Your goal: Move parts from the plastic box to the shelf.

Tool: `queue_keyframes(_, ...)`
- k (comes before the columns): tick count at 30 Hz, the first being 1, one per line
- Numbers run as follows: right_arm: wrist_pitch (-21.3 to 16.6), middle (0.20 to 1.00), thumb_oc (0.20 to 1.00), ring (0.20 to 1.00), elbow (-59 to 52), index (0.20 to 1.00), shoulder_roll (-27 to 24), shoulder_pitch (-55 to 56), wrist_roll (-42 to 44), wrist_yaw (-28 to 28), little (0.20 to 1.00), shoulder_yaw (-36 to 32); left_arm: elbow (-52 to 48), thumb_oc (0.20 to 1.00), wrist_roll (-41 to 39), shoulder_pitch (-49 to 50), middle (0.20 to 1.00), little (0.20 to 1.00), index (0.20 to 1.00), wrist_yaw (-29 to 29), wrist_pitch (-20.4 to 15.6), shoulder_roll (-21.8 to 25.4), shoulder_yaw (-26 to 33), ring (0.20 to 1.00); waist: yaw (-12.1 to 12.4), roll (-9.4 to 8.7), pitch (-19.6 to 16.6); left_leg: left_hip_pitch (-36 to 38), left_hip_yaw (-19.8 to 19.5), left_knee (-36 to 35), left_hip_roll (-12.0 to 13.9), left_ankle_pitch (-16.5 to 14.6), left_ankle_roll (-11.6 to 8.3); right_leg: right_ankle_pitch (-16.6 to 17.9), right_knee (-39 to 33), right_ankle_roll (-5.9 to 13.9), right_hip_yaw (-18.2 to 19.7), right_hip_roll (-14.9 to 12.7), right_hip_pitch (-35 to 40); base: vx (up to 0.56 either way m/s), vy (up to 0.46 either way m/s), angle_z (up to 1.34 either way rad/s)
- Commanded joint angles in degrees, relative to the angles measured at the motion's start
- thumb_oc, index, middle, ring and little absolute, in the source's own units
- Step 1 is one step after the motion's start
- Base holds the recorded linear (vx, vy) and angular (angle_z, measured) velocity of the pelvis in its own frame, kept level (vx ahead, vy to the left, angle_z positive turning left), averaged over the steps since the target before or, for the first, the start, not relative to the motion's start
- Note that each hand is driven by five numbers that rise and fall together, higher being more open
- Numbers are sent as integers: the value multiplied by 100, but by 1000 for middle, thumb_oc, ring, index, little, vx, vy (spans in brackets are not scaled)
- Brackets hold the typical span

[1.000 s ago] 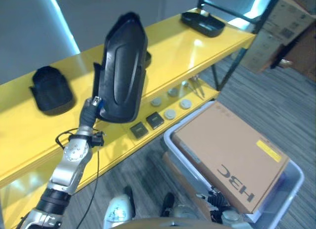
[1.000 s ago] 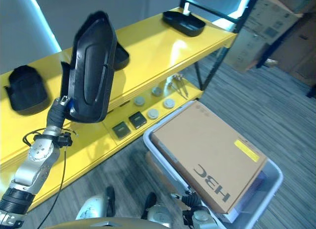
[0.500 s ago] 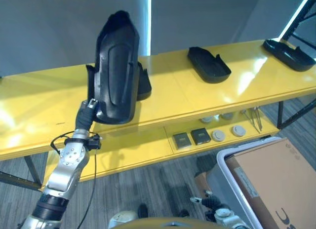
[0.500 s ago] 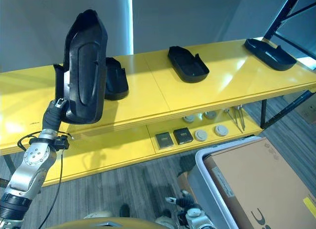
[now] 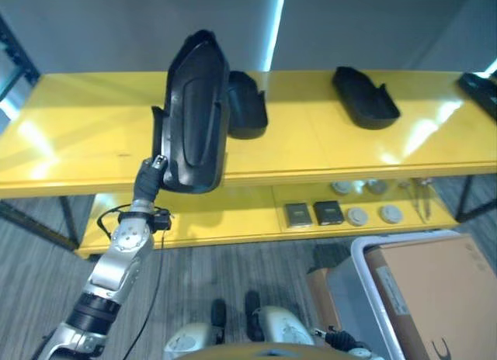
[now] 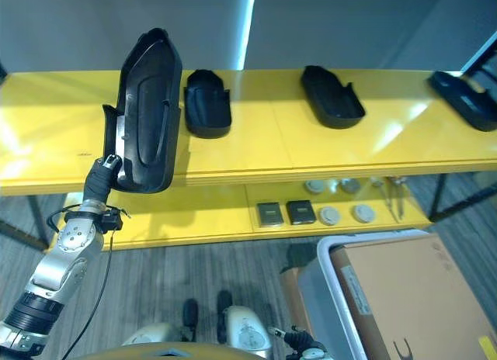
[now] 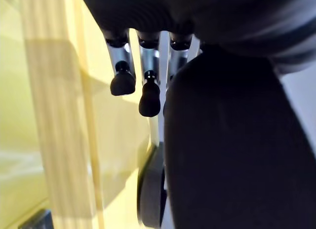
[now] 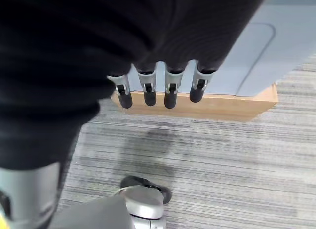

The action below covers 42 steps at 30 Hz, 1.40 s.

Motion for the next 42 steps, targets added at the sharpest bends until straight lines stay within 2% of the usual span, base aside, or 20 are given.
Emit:
queue_keyframes(1,-121,1000,1000,1000,-32,1000,-214,18,-67,74,1000,151,-544,200,226,-208,200,200,200,239,-300,4,275,200,-78,-50,-340,165,-102,107,-131,-431,-197,646,-790,276,-71,193,447,49,-104,2)
queue_keyframes(3,-119,1000,1000,1000,-49,1000,-239,10,-58,97,1000,154,-538,200,130,-116,200,200,200,299,-311,22,338,200,-47,-67,-345,114,-65,187,-110,-460,-207,614,-835,250,-61,197,494,31,-91,11)
queue_keyframes(5,-98,1000,1000,1000,-264,1000,-283,58,-98,128,1000,129,-519,200,73,97,200,200,200,281,-346,27,522,200,41,-151,-224,-309,221,989,-88,-664,-280,540,-999,154,-127,132,708,-6,-126,-8)
queue_keyframes(7,-94,1000,1000,1000,-309,1000,-268,99,-73,68,1000,101,-482,200,102,75,200,200,200,226,-357,-1,529,200,40,-186,-157,-556,397,1369,-39,-730,-339,579,-1040,152,-178,63,748,-50,-62,16)
queue_keyframes(8,-124,1000,1000,1000,-274,1000,-247,143,97,-20,1000,45,-418,200,36,-21,200,200,200,69,-320,-23,517,200,-12,-207,-107,-717,811,1473,308,-688,-440,578,-1061,152,-379,-32,757,-49,-37,52)
queue_keyframes(9,-125,1000,1000,1000,-269,1000,-246,147,121,-34,1000,37,-409,200,23,-37,200,200,200,53,-313,-29,512,200,-29,-205,-105,-721,858,1457,375,-675,-459,574,-1066,148,-412,-40,757,-36,4,71)
queue_keyframes(10,-126,1000,1000,1000,-260,1000,-247,170,172,-77,1000,13,-383,200,25,-88,200,200,200,32,-294,-52,488,200,-82,-197,-106,-711,987,1362,590,-591,-526,565,-1098,133,-493,-67,760,-11,40,80)
queue_keyframes(12,-148,1000,1000,1000,-235,1000,-254,188,188,-99,1000,-12,-358,200,26,-130,200,200,200,54,-298,-57,454,200,-120,-176,-111,-697,1007,1262,728,-501,-588,556,-1127,123,-524,-77,765,11,83,53)
queue_keyframes(13,-177,1000,1000,1000,-181,1000,-282,211,140,-79,1000,-35,-320,200,26,-164,200,200,200,102,-332,-36,443,200,-152,-131,-121,-651,901,987,966,-270,-713,536,-1192,121,-474,-79,798,51,161,28)
queue_keyframes(16,-200,1000,1000,1000,-125,1000,-357,243,80,-68,1000,-54,-367,200,-34,-54,200,200,200,57,-396,14,552,200,-107,-90,-102,-590,534,538,1238,73,-874,502,-1264,119,-351,-103,880,54,213,10)
queue_keyframes(17,-214,1000,1000,1000,-83,1000,-439,270,213,-84,1000,-109,-448,200,-87,68,200,200,200,-59,-400,67,660,200,-53,-66,-66,-672,344,422,1406,257,-979,471,-1258,124,-306,-147,916,22,216,-22)
queue_keyframes(23,-239,1000,1000,1000,-55,1000,-420,269,712,-176,1000,-294,-394,200,-45,96,200,200,200,-313,-380,97,663,200,-69,65,-36,-391,361,281,1400,120,-961,419,-1048,233,-366,-458,802,26,268,-27)
queue_keyframes(26,-211,1000,1000,1000,-256,1000,-236,426,483,-154,1000,-406,-415,200,52,73,200,200,200,-162,-273,103,656,200,-143,120,-33,-187,464,131,1190,-12,-850,538,-1024,441,-284,-678,750,36,235,-23)
queue_keyframes(30,-259,1000,1000,1000,-411,1000,-155,507,177,-98,1000,-323,-251,200,188,-48,200,200,200,145,-189,184,665,200,-205,133,-36,-55,531,-64,1027,-54,-760,678,-1068,599,-241,-812,709,-1,141,-8)
queue_keyframes(34,-184,1000,1000,1000,-565,1000,-227,452,-12,-3,1000,-116,113,200,417,-307,200,200,200,465,-92,322,797,200,-236,96,-84,16,607,-103,974,-114,-706,715,-1146,647,-250,-874,747,17,58,-11)
queue_keyframes(36,-92,1000,1000,1000,-677,1000,-270,474,-82,44,1000,-64,244,200,589,-390,200,200,200,529,50,384,859,200,-257,77,-119,38,647,-95,994,-122,-712,697,-1177,642,-258,-873,789,81,7,-11)
queue_keyframes(37,-14,1000,1000,1000,-755,1000,-376,559,-205,177,1000,8,557,200,778,-643,200,200,200,617,434,632,941,200,-325,61,-193,83,707,-70,1052,-119,-733,635,-1201,614,-244,-845,875,113,5,-9)
queue_keyframes(38,-6,1000,1000,1000,-761,1000,-383,566,-215,186,1000,11,590,200,767,-671,200,200,200,623,458,658,942,200,-331,60,-196,88,711,-70,1056,-118,-736,630,-1202,612,-243,-842,882,151,-1,-4)
queue_keyframes(40,86,1000,1000,1000,-823,1000,-479,654,-294,266,1000,49,1187,200,947,-1020,200,200,200,682,729,967,937,200,-424,68,-257,124,767,-64,1108,-105,-759,589,-1207,601,-215,-810,931,130,-9,-5)
queue_keyframes(42,170,1000,1000,1000,-861,1000,-575,706,-341,301,1000,80,1986,200,652,-1417,200,200,200,630,934,1317,870,200,-515,70,-296,123,818,-27,1157,-95,-789,561,-1195,587,-180,-785,944,120,-2,-8)
